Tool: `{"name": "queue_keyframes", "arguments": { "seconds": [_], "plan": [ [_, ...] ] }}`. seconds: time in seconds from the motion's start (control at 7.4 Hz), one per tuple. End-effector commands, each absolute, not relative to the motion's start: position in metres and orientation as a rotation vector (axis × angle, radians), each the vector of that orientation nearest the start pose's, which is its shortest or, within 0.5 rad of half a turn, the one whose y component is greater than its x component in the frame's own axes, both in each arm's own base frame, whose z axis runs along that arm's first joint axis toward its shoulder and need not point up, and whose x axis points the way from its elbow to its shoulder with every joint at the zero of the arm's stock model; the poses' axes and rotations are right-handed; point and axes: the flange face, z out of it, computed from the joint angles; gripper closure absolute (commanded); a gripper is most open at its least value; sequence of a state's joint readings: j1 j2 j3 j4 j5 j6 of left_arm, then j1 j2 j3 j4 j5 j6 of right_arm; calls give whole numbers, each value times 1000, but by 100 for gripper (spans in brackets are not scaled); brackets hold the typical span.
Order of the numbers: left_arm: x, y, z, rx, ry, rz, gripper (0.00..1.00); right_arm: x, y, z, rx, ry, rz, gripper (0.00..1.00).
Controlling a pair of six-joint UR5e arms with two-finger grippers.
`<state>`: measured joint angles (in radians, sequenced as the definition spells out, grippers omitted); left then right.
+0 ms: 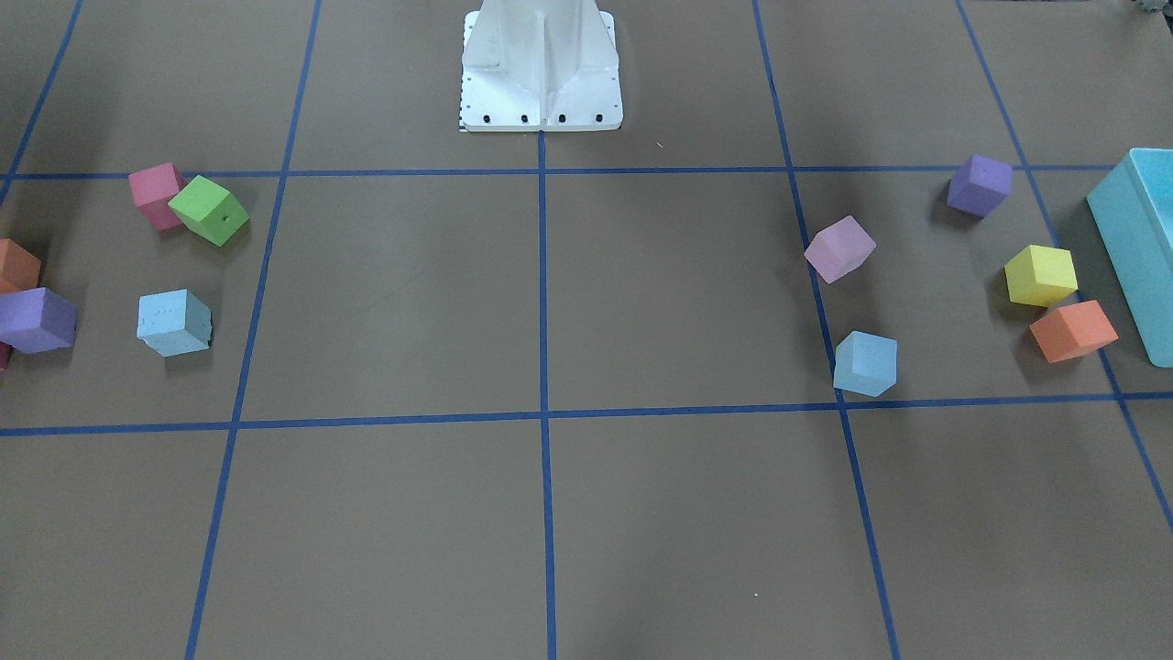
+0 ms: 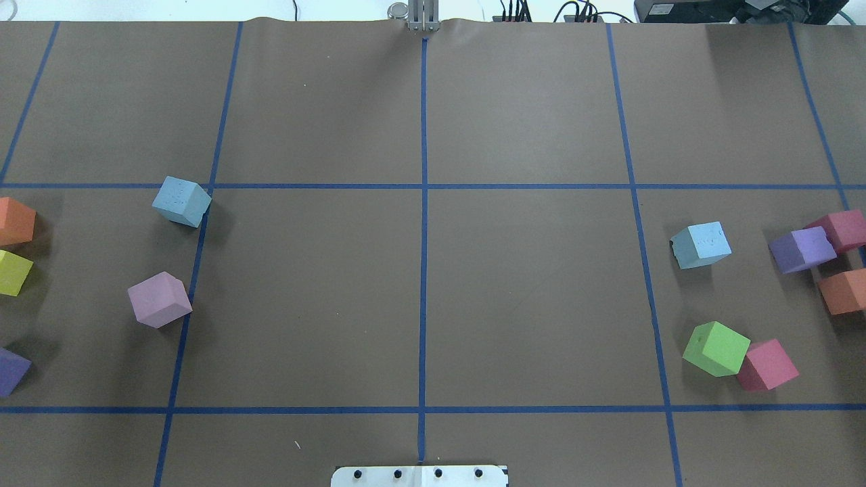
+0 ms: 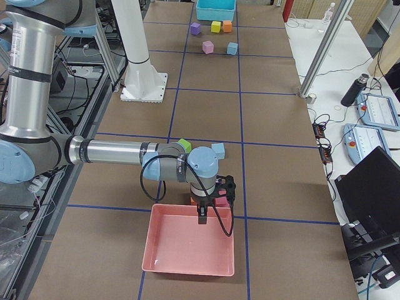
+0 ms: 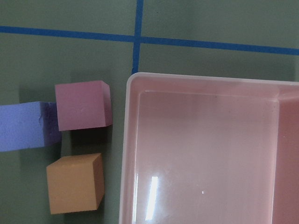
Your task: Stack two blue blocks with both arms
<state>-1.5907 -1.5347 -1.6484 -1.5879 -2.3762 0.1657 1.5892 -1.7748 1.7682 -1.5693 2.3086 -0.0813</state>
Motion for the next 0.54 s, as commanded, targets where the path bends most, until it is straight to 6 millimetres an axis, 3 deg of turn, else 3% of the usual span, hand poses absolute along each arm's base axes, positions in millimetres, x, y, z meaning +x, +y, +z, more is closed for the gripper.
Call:
{"name": "queue_keyframes", "arguments": {
  "seconds": [0.0, 0.41],
  "plan": [
    [-71, -475, 633, 133, 797, 164, 2, 74, -404, 655, 32, -737, -58, 0],
    [-71, -487, 600, 197, 784, 194, 2, 74, -411, 646, 54, -736, -65, 0]
  ]
}}
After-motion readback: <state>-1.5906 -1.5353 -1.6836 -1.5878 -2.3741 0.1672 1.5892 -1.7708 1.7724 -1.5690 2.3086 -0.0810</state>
